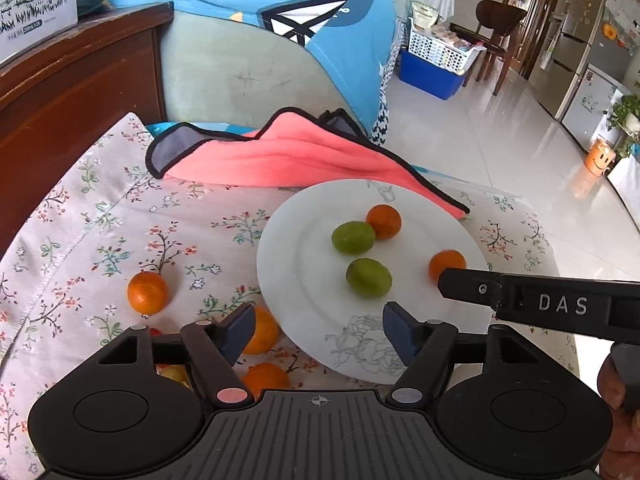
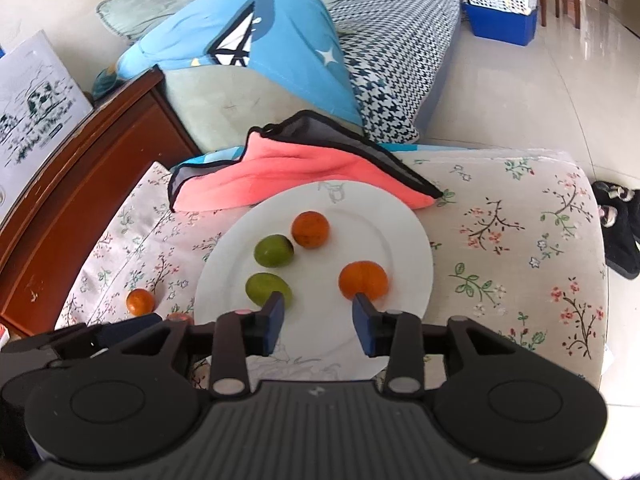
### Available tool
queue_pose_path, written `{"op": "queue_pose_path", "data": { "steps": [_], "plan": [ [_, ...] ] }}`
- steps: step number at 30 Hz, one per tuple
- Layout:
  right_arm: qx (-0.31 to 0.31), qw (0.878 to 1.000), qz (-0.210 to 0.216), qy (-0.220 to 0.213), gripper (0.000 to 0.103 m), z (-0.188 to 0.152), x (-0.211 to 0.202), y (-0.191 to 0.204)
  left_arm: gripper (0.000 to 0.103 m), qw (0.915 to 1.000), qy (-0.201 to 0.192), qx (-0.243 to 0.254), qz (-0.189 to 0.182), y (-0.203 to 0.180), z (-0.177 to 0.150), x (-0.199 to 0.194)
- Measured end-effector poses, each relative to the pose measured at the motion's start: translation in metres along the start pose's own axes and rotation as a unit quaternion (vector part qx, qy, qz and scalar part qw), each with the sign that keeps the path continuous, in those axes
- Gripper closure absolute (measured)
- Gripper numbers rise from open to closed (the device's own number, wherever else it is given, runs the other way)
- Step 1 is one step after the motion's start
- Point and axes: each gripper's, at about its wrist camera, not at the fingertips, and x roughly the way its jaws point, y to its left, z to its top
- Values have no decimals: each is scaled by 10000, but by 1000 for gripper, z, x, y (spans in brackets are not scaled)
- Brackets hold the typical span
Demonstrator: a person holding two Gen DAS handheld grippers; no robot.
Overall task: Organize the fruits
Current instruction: 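Carry both fruits onto the white plate and open both tools, then withdraw both open tools from the plate back toward the fruit cluster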
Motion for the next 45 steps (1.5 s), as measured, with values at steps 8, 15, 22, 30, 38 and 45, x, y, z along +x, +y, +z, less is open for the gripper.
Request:
{"op": "queue_pose_path", "data": {
  "steps": [8,15,22,30,38,45],
  "plan": [
    [-83,10000,4,54,54,-3,1,1,20,10000,-12,-45,63,12,1,-8],
    [-315,9994,91,134,53,-8,2,12,17,9998,4,-141,108,31,4,-18],
    [-642,9976,210,165,53,-14,1,27,15,9996,-39,-214,159,52,2,-32],
    [-1188,9913,496,279,53,-27,3,53,15,9986,-103,-459,241,81,0,-47],
    [-1697,9799,922,492,54,-46,6,86,15,9976,-14,-629,294,107,-9,-52],
    [-1802,9734,1195,757,56,-60,16,103,15,9973,-47,-618,386,119,-14,-57]
  ]
}}
